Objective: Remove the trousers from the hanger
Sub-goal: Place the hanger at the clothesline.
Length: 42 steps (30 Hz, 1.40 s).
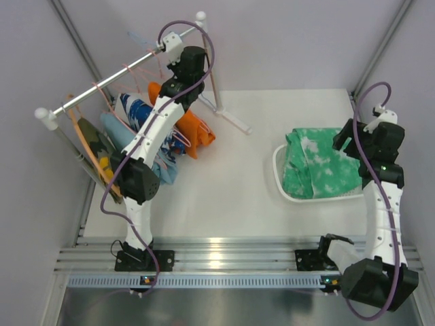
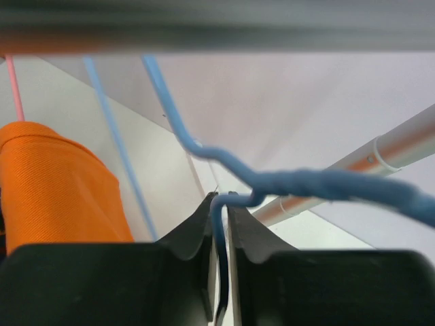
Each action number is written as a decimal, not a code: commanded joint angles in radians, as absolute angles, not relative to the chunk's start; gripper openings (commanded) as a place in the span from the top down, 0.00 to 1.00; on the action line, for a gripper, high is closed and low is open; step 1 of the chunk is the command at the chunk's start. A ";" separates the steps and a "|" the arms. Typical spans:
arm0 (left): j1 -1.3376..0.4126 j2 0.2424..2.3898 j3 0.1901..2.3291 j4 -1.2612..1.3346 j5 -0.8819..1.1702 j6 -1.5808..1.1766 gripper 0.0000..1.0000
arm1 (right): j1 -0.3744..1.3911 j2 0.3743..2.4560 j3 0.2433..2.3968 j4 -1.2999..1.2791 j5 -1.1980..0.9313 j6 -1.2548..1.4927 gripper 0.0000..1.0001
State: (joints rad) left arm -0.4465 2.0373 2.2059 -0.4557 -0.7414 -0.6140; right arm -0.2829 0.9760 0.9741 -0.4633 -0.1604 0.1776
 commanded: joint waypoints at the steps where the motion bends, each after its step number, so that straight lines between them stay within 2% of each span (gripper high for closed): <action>1: -0.443 2.013 2.230 -0.434 -0.695 -0.589 0.82 | -0.247 0.956 1.046 -0.448 -0.181 0.134 0.20; 2: -0.445 2.008 2.230 -0.434 -0.690 -0.588 0.70 | -0.227 0.954 1.052 -0.449 -0.183 0.124 0.19; 5: -0.445 1.982 2.218 -0.437 -0.681 -0.584 0.61 | -0.186 0.950 1.092 -0.448 -0.183 0.100 0.16; 6: -0.443 1.973 2.203 -0.439 -0.678 -0.583 0.51 | -0.175 0.950 1.120 -0.448 -0.187 0.092 0.14; 9: -0.443 1.930 2.181 -0.437 -0.651 -0.571 0.40 | -0.126 0.956 1.182 -0.430 -0.212 0.084 0.13; 16: -0.462 1.790 2.129 -0.442 -0.540 -0.535 0.30 | 0.058 0.997 1.246 -0.211 -0.328 0.091 0.12; 20: -0.498 1.707 2.095 -0.443 -0.497 -0.514 0.26 | 0.282 1.081 1.298 -0.140 -0.257 0.008 0.11; 26: -0.520 1.580 2.037 -0.453 -0.413 -0.485 0.25 | 0.458 1.334 1.509 -0.115 -0.222 -0.061 0.11; 33: -0.520 1.436 1.950 -0.495 -0.388 -0.436 0.25 | 0.551 1.609 1.705 -0.006 -0.222 -0.071 0.11; 42: -0.518 1.223 1.781 -0.561 -0.485 -0.413 0.21 | 0.612 1.793 1.864 0.057 -0.238 -0.009 0.13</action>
State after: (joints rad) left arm -0.5198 1.2881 1.8214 -0.5358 -0.4335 -0.4374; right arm 0.5690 1.7729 1.7760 -0.0334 -0.2325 -0.0326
